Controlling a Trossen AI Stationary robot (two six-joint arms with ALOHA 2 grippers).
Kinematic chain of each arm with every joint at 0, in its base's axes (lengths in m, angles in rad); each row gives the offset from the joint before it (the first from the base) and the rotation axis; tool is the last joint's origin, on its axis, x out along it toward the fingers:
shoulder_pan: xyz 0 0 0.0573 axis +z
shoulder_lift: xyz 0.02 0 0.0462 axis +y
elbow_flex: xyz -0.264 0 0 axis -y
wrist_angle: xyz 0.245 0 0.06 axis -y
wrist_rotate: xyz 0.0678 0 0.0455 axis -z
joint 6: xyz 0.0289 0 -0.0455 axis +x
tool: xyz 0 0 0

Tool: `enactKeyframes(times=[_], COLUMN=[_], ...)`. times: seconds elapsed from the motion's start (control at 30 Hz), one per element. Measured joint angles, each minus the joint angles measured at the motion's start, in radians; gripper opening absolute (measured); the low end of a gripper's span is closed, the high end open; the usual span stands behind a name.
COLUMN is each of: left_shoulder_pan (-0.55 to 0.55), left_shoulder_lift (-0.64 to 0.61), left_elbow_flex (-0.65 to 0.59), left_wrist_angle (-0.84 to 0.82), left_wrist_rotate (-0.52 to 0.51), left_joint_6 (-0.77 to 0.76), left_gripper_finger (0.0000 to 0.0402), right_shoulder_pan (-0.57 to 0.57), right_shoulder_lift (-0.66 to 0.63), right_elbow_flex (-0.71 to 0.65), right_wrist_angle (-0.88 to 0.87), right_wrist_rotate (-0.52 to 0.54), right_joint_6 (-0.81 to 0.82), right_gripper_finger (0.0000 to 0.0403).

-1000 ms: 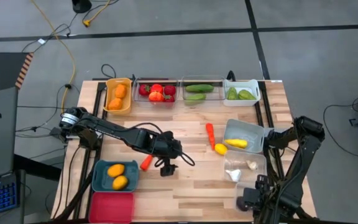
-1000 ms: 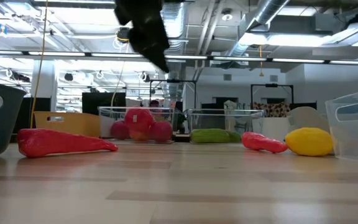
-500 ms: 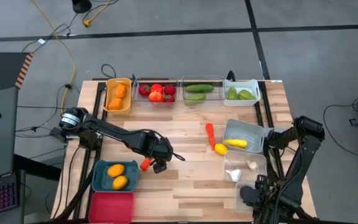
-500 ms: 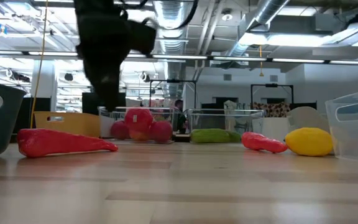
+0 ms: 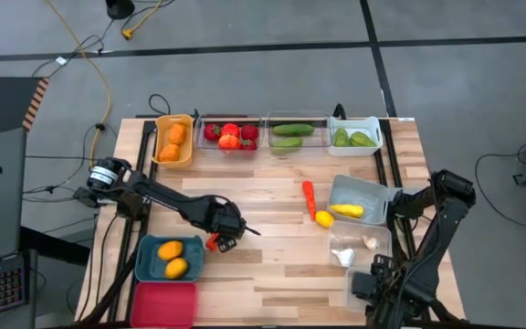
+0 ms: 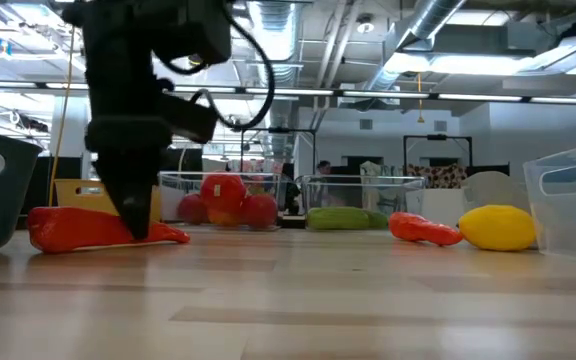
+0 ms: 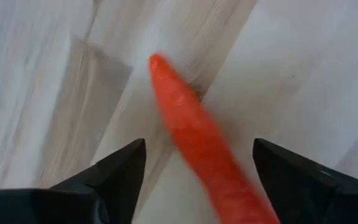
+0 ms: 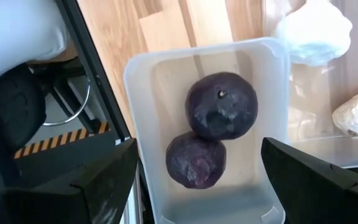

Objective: Sort produce into baskets
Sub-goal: Put the orange carrot into the red bin

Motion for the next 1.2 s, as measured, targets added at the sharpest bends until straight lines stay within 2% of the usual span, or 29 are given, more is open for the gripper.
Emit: enactKeyframes(times=[0.3, 0.63, 0.77, 1.03, 1.2], left_shoulder_pan=[0.0, 0.0, 0.0, 0.0, 0.0], left_shoulder_lift=[-0.002, -0.001, 0.0, 0.0, -0.026], left_elbow_flex=[-0.061, -0.058, -0.054, -0.052, -0.034], left_wrist_angle=[0.076, 0.095, 0.105, 0.147, 0.19], left_wrist_rotate=[0.011, 0.016, 0.026, 0.04, 0.104], left_joint_6=[-0.033, -0.022, -0.022, -0.026, -0.021], left_gripper_finger=[0.0194, 0.0101, 0.0088, 0.0086, 0.0086], right_shoulder_pan=[-0.037, -0.089, -0.116, -0.165, -0.199], right_shoulder_lift=[0.0, 0.0, 0.0, 0.0, 0.0], right_elbow_flex=[0.0, 0.0, 0.0, 0.0, 0.0], right_wrist_angle=[0.003, 0.068, 0.09, 0.105, 0.107], right_wrist_rotate=[0.001, 0.003, 0.004, 0.02, 0.061], right_joint_6=[-0.01, -0.161, -0.219, -0.346, -0.44], right_gripper_finger=[0.0367, 0.0367, 0.0367, 0.0367, 0.0367])
